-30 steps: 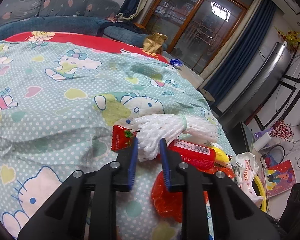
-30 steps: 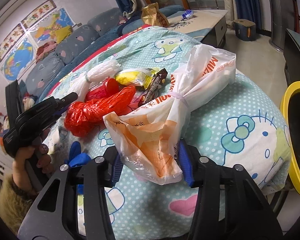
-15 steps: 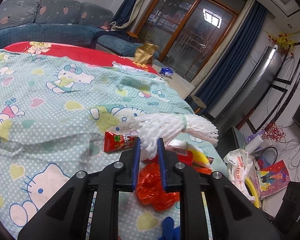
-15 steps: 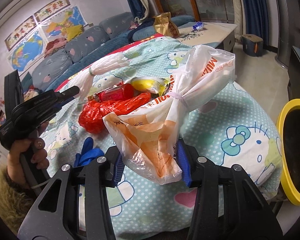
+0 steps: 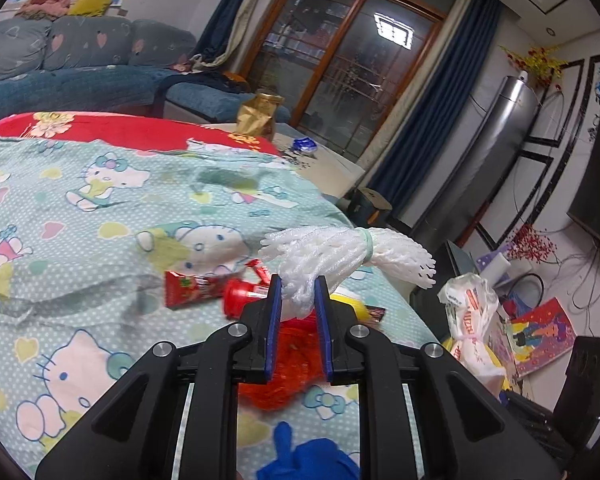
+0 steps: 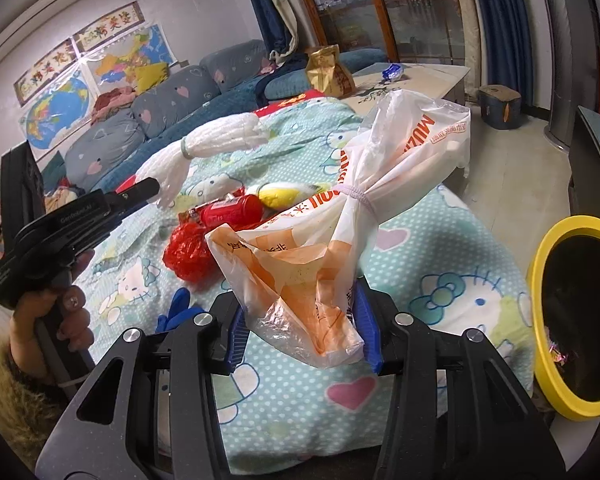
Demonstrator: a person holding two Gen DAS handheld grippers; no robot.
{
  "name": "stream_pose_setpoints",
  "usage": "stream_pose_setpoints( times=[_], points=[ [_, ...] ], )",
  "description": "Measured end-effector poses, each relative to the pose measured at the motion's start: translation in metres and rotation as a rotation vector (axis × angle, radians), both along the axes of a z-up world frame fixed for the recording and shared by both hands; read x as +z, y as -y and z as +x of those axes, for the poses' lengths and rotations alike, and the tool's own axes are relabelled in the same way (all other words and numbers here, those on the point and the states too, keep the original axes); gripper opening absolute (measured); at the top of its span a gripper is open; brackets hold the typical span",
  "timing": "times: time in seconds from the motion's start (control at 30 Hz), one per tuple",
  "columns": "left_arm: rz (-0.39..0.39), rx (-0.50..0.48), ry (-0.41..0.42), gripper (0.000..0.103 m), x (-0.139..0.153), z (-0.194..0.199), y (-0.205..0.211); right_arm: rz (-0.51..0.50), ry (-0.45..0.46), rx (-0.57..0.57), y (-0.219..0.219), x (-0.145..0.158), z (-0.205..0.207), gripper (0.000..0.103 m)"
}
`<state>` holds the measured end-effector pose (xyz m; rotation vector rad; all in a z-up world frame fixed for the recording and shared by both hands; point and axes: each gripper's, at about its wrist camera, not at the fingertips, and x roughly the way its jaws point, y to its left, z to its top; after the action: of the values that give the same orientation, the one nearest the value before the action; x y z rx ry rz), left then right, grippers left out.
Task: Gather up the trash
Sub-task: 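Grasp another white mesh sleeve with the left gripper while the right grasps the white-orange plastic bag, then carry the mesh sleeve and white-orange bag in both grippers over the yellow bin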
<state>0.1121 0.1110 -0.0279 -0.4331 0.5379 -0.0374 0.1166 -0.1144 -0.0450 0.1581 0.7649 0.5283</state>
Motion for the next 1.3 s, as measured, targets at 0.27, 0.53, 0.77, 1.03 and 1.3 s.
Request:
stream_pose_setpoints(
  times=[0.27, 0.53, 0.77, 1.03, 1.3],
  points=[
    [0.026, -0.048, 0.007, 0.016, 0.005, 0.001, 0.024, 0.005, 0.026, -0.025, 0.014, 0.008, -0.003, 0.038],
    [0.044, -0.094, 0.009, 0.016, 0.007, 0.002, 0.046, -0.008, 0.041, -0.048, 0.027, 0.013, -0.005, 0.038],
    [0.058, -0.134, 0.006, 0.016, 0.007, 0.003, 0.064, -0.027, 0.053, -0.064, 0.039, 0.016, -0.008, 0.038],
    [0.085, -0.187, 0.005, 0.016, 0.007, 0.005, 0.089, -0.029, 0.046, -0.114, 0.066, 0.016, -0.007, 0.038],
    [0.104, -0.228, -0.002, 0.016, 0.005, 0.009, 0.11, -0.032, 0.041, -0.172, 0.096, 0.013, -0.006, 0.038]
  ],
)
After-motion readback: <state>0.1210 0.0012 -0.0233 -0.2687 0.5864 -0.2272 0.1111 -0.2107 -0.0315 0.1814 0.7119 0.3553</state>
